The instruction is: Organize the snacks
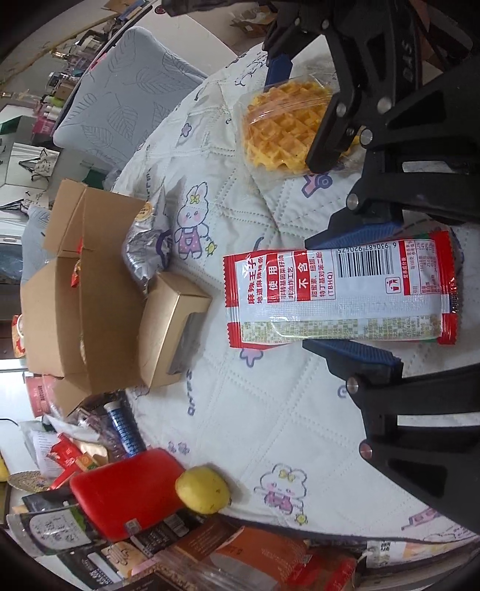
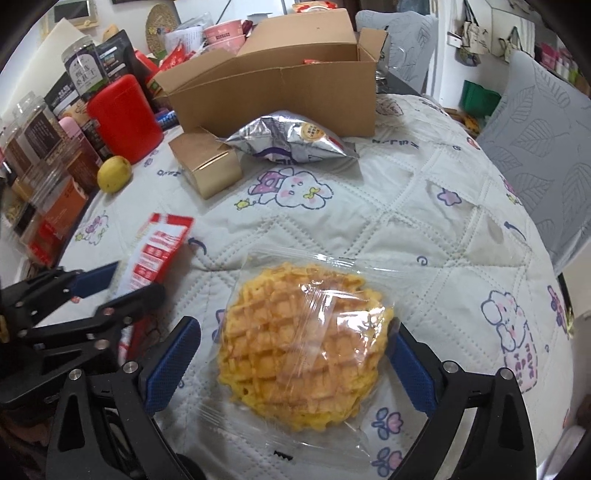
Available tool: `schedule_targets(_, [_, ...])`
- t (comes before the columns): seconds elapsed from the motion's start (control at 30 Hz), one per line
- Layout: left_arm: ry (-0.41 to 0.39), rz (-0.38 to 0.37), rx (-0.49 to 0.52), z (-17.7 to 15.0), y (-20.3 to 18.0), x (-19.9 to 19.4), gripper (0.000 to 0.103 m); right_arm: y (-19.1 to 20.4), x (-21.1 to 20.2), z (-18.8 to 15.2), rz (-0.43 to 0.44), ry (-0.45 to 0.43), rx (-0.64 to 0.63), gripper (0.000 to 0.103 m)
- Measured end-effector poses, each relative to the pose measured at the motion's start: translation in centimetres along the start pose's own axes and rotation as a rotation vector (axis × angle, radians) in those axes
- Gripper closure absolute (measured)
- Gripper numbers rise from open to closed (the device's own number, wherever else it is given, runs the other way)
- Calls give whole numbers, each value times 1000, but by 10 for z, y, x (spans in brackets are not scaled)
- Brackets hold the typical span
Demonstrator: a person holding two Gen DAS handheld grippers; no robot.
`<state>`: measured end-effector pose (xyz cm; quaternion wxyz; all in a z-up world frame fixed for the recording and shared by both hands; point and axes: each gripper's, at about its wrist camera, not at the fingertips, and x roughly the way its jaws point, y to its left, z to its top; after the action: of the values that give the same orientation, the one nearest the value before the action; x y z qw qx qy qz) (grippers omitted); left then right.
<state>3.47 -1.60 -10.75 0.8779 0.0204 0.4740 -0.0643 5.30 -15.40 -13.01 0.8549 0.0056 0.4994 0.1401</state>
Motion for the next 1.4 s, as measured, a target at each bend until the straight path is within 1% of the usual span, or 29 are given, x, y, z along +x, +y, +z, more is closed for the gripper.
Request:
schedule_targets(0.1, [-14,19,5,-1,4,-5,58,3,6,0,-38,15,2,3])
schedule_targets(0.2, [-11,14,0,-3,8,-6,58,7,10,-1,-75,20,-6,3])
schedule_targets(0.33, [-5,9,-13,-6,11,-5,58,7,11,-4,-90,12,-9,5])
schedule_targets(0.47, [-6,2,-21,-7,12,-5,58,7,7,-7,-126,-1,-31,21])
schedule_targets(0.6, [-9,-1,-21,-8,12,-7,58,4,1,-10,-100,-14,-32,28])
schedule_targets(0.67, [-8,-6,-22,-8,12,-8,58,1,-3,-12,-80,-21,-26,30])
schedule_targets(0.97, [-39,-16,-4,-10,3,-23,58,-8,-26,-22,5,-66,23,31])
schedule_targets(1.17, [-80,-24,6,-6,-3,-39,58,-5,-45,-26,69,-96,21,31])
schedule_targets(1.4, [-160,-40,15,7,-7,-65,58,2,-71,-14,113,-162,-14,31])
